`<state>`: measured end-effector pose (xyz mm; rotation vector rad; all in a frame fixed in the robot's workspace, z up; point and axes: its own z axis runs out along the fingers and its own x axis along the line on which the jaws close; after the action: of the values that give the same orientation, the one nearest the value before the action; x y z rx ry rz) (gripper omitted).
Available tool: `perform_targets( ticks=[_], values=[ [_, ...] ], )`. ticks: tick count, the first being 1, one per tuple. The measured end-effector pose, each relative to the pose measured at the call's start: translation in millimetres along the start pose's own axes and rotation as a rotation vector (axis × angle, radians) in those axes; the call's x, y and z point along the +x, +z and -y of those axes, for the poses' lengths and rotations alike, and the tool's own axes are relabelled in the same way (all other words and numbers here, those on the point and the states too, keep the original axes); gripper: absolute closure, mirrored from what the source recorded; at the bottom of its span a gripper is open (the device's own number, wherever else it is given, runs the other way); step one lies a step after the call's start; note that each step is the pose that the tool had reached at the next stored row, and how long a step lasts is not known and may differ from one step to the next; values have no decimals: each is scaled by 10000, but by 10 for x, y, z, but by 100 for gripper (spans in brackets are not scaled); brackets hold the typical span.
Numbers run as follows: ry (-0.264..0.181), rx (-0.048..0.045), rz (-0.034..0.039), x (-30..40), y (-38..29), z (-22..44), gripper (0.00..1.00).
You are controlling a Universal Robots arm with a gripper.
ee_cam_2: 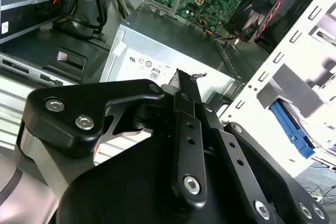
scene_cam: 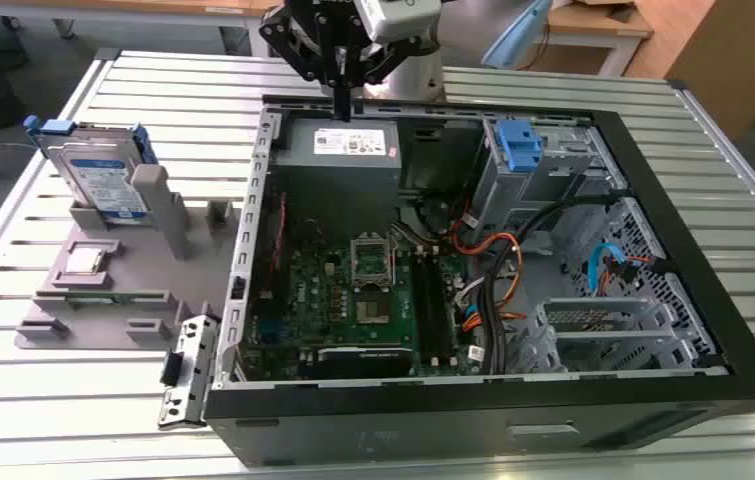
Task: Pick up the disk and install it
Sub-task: 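Reach for the disk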
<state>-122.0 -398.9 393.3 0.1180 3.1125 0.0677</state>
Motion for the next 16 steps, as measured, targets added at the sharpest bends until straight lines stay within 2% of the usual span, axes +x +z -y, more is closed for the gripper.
perform_targets(
  ticks=[16],
  values=[
    [-1, -1, 7, 45, -1, 3, 90]
  ],
)
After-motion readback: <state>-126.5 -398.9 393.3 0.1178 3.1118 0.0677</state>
